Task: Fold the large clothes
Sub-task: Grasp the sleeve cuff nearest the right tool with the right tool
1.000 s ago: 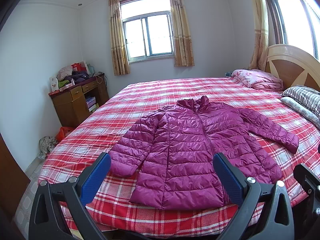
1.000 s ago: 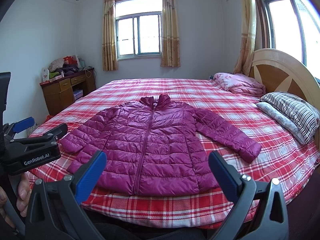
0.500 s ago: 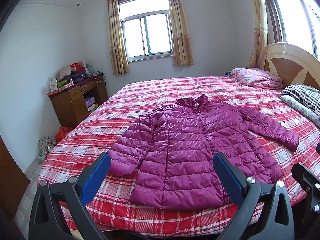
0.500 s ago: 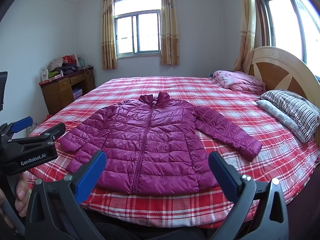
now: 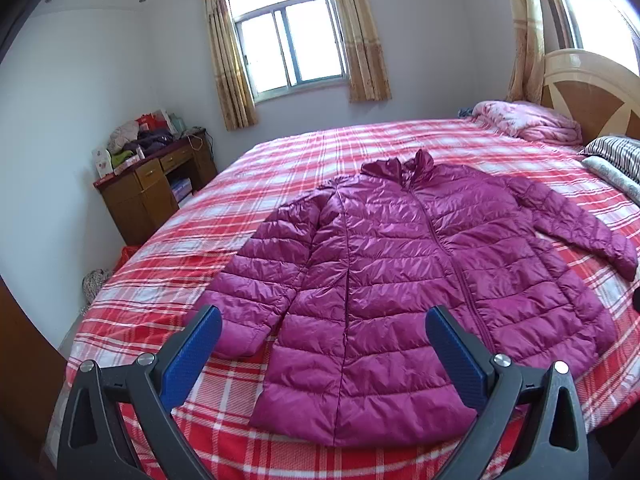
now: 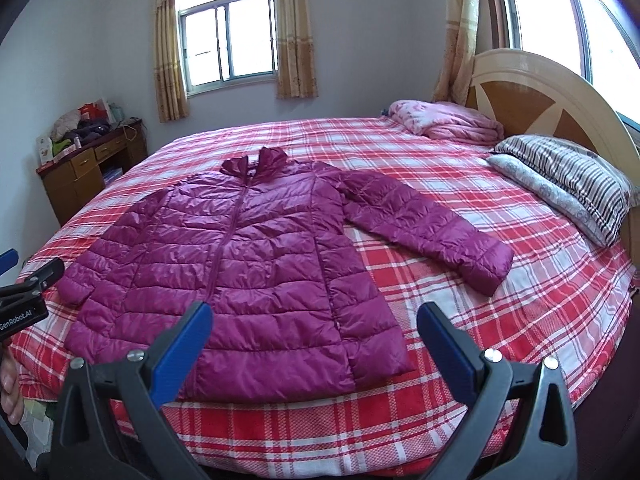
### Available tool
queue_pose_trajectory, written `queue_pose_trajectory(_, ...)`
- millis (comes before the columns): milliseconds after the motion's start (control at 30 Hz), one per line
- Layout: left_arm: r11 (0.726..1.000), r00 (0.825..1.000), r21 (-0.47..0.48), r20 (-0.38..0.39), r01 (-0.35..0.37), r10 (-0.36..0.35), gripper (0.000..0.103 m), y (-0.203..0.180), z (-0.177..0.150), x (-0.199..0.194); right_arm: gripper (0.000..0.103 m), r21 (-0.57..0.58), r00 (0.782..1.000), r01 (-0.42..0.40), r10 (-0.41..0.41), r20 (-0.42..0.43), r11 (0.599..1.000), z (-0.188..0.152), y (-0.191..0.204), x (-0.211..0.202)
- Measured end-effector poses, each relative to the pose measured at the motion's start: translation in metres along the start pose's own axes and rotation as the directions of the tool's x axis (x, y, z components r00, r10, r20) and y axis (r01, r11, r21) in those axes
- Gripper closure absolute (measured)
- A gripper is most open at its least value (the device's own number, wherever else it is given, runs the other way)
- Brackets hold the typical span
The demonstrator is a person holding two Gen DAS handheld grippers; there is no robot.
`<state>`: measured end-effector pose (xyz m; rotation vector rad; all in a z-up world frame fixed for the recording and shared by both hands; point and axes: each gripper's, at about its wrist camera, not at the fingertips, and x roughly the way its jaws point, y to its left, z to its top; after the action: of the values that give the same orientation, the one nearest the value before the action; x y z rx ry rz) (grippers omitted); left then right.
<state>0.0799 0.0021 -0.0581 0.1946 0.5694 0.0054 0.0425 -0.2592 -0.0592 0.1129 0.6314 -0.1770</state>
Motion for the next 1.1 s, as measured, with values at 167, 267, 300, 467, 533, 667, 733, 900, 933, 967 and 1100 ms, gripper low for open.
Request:
queue_pose_trajectory(167, 1.0, 0.999, 0.015, -0.051, 0.006, -0.005, 0.001, -0.007, 0.003, 0.049, 0.0, 0.058, 0.998, 0.049, -0.046, -0.051, 0.997, 0.003, -0.029, 0.037)
queue_pose_trajectory(267, 1.0, 0.998, 0.028, -0.063, 0.006, -0.004, 0.001, -0.012, 0.005, 0.076, 0.0, 0.087, 0.994, 0.088, -0.081, -0.074, 0.992, 0.009, -0.049, 0.06)
queue_pose_trajectory(300, 1.0, 0.998, 0.03, -0.067, 0.007, -0.005, 0.001, -0.013, 0.007, 0.086, 0.0, 0.108, 0.993, 0.098, -0.089, -0.083, 0.989, 0.012, -0.059, 0.069)
queue_pose_trajectory(467, 1.0, 0.994, 0.028, -0.105, 0.011, -0.008, 0.001, -0.016, 0.016, 0.132, 0.0, 0.22, 0.981, 0.17, -0.145, -0.127, 0.961, 0.024, -0.115, 0.106)
queue_pose_trajectory(533, 1.0, 0.993, 0.03, -0.116, 0.008, -0.005, 0.001, -0.016, 0.019, 0.148, 0.0, 0.256, 0.975, 0.2, -0.166, -0.148, 0.946, 0.027, -0.135, 0.12)
queue_pose_trajectory(667, 1.0, 0.99, 0.026, -0.14, 0.002, 0.002, 0.001, -0.018, 0.023, 0.174, 0.0, 0.312, 0.958, 0.272, -0.228, -0.172, 0.91, 0.034, -0.175, 0.136)
queue_pose_trajectory(733, 1.0, 0.988, 0.022, -0.156, 0.001, 0.003, 0.001, -0.018, 0.022, 0.186, 0.0, 0.345, 0.954, 0.291, -0.242, -0.177, 0.892, 0.037, -0.192, 0.142)
queue_pose_trajectory(900, 1.0, 0.98, 0.006, -0.2, 0.0, 0.002, 0.001, -0.016, 0.016, 0.208, 0.0, 0.391, 0.943, 0.325, -0.263, -0.204, 0.861, 0.039, -0.215, 0.158)
queue_pose_trajectory(933, 1.0, 0.979, -0.001, -0.206, 0.002, -0.002, 0.001, -0.015, 0.015, 0.21, 0.002, 0.399, 0.942, 0.327, -0.26, -0.213, 0.857, 0.039, -0.218, 0.161)
queue_pose_trajectory(967, 1.0, 0.978, -0.004, -0.209, 0.004, -0.005, 0.001, -0.014, 0.014, 0.211, 0.008, 0.408, 0.943, 0.322, -0.25, -0.22, 0.855, 0.038, -0.221, 0.165)
queue_pose_trajectory(1100, 1.0, 0.977, -0.015, -0.213, 0.014, -0.017, 0.001, -0.013, 0.012, 0.212, 0.035, 0.406, 0.945, 0.304, -0.219, -0.243, 0.862, 0.035, -0.221, 0.177)
